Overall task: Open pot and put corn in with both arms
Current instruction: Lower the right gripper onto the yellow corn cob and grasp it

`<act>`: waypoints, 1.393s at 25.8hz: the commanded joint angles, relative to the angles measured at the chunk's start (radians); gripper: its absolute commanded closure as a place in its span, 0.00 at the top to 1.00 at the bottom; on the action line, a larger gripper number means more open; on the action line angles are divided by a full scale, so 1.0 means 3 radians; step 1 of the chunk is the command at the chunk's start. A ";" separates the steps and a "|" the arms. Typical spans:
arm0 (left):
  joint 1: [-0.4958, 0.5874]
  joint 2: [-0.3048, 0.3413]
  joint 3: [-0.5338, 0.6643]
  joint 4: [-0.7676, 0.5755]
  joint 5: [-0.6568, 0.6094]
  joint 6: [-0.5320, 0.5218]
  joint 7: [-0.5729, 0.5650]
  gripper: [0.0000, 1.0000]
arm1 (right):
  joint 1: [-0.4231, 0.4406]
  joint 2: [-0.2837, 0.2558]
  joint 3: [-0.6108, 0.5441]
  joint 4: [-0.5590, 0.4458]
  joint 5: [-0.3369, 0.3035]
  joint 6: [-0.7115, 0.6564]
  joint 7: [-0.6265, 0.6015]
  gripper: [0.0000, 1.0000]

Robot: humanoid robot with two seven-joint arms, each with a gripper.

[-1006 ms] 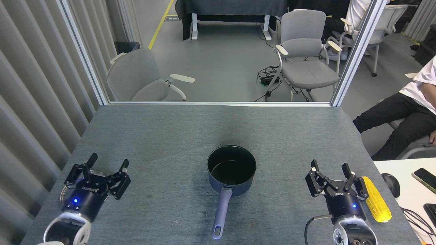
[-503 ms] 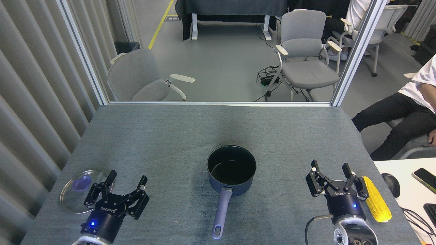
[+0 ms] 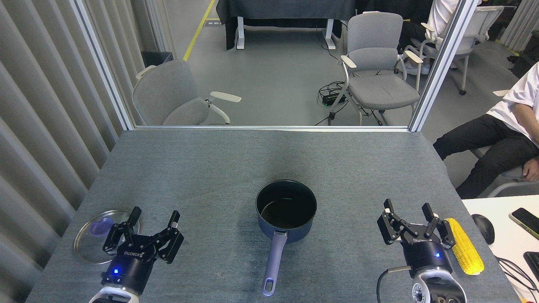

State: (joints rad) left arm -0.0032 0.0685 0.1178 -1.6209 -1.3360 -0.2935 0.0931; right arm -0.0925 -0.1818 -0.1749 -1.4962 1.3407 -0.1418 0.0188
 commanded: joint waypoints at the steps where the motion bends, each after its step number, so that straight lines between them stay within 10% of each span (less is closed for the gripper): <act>1: -0.0035 -0.0034 -0.0004 0.0019 0.0000 0.0012 -0.0019 0.98 | -0.0024 -0.0023 -0.0005 0.0038 0.0000 0.0017 0.0009 0.99; 20: -0.0102 -0.0009 0.0011 0.0285 0.0209 0.0145 -0.0147 0.99 | -0.0735 -0.1409 -0.0020 0.1889 -0.0261 -0.0724 0.0392 0.99; 36: -0.0102 -0.0024 0.0011 0.0285 0.0220 0.0140 -0.0183 0.99 | -0.1251 -0.1306 0.0128 0.2973 0.0179 -0.0545 0.0720 0.98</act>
State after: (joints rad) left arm -0.0338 0.0618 0.1212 -1.5355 -1.2711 -0.2519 0.0382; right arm -0.4641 -0.5750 -0.1395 -0.6276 1.3871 -0.3186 0.2328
